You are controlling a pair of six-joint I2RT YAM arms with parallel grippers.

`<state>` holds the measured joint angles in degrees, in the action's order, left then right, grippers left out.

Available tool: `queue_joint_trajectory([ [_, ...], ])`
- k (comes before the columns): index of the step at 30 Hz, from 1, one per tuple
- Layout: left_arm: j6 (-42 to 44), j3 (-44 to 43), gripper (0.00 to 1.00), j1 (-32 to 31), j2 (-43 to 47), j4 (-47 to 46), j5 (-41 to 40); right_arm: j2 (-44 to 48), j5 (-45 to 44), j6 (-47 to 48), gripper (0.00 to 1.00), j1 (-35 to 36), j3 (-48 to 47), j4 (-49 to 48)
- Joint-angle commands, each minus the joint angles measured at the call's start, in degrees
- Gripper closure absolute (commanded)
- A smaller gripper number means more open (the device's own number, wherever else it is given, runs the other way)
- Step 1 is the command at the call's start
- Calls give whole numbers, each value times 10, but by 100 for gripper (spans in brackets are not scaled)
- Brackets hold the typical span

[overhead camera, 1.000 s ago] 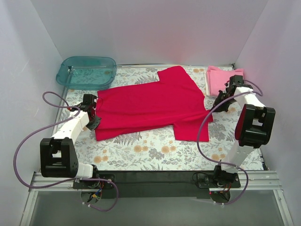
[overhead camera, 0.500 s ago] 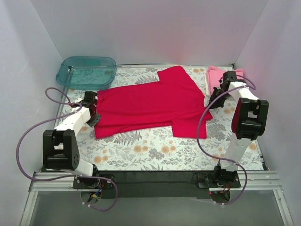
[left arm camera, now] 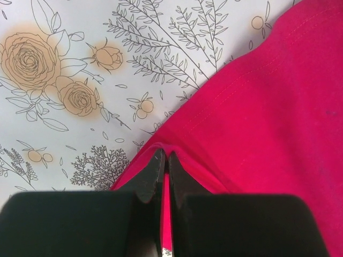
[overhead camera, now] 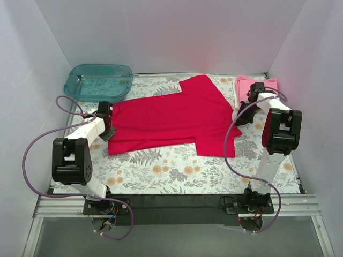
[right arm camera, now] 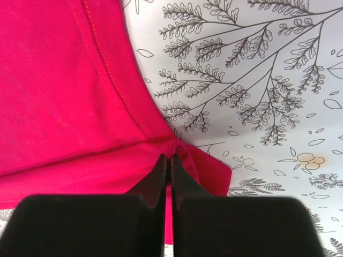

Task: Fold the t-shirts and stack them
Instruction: Fold the tshirt

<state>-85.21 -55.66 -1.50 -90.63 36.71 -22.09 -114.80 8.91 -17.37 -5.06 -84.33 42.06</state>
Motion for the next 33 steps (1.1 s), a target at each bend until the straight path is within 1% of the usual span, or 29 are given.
queue_joint_trajectory([
  [1, 7, -11, 100, 6, 4, -17, -31, -2, -21, 11, 99, 3, -29, -3],
  [15, 24, -22, 100, 7, 12, -37, -42, 4, -19, 15, 98, 7, -50, -12],
  [19, 22, -6, 100, 6, 8, -52, -41, -4, -16, 15, 94, 7, -50, -17],
  [20, 22, -6, 100, 7, 6, -56, -38, -4, -15, 16, 92, 7, -50, -18],
  [21, 22, -7, 99, 7, 6, -58, -37, -4, -12, 15, 88, 8, -49, -21],
  [23, 22, -8, 96, 7, 12, -66, -34, 0, -7, 13, 85, 8, -46, -24],
  [24, 22, -9, 95, 7, 14, -68, -34, 3, -5, 12, 78, 8, -46, -28],
  [26, 23, -10, 93, 7, 23, -69, -39, 10, -1, 12, 73, 8, -46, -28],
  [27, 24, -11, 91, 7, 26, -67, -41, 13, 1, 12, 68, 8, -44, -28],
  [28, 22, -9, 89, 7, 35, -64, -42, 23, 0, 13, 66, 8, -43, -30],
  [30, 16, -7, 81, 7, 46, -51, -45, 35, -6, 14, 60, 8, -34, -29],
  [31, 7, -2, 80, 7, 53, -45, -45, 49, -10, 16, 58, 7, -29, -30],
  [32, 3, 1, 77, 7, 71, -37, -43, 58, -13, 17, 57, 7, -23, -30],
  [33, 0, 5, 68, 7, 82, -35, -38, 64, -18, 17, 57, 3, -16, -30],
])
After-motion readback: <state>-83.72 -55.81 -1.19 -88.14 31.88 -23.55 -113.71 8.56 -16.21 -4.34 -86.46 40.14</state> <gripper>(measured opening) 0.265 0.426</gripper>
